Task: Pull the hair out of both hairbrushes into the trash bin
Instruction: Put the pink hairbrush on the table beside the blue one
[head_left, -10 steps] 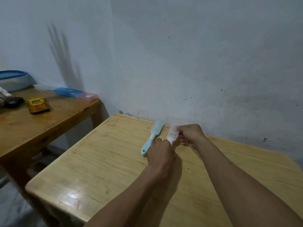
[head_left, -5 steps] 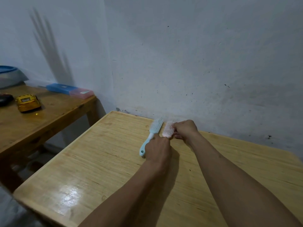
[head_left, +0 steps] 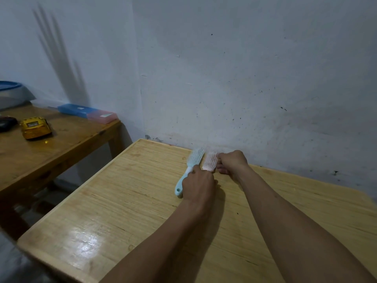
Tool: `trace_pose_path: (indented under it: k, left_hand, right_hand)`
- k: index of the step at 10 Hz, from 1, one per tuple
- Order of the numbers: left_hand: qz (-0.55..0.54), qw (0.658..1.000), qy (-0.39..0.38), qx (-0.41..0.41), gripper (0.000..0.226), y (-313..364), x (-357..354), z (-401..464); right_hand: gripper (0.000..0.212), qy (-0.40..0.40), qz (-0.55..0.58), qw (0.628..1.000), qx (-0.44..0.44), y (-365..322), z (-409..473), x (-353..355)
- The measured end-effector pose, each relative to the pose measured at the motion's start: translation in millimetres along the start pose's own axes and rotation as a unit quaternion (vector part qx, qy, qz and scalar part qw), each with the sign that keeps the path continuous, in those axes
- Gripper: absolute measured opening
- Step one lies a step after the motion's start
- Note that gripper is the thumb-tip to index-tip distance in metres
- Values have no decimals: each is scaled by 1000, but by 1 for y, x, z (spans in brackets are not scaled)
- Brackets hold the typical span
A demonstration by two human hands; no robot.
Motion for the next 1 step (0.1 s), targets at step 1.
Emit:
trace_pose_path:
  k: [1]
  left_hand:
    - [3,999,51,-12,41,-5,13,-15]
  right_hand:
    - [20,-17,-13,1000,-1,-4,-11,12]
Point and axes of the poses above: each hand's wrist, its own z-axis towards the middle knuckle, its own x-axis out of the back of the hand, y = z × x, the point moved 1 cm from there along z, towards the middle knuckle, and after that the axes turned 5 degrees about -z, right-handed, at the moved point
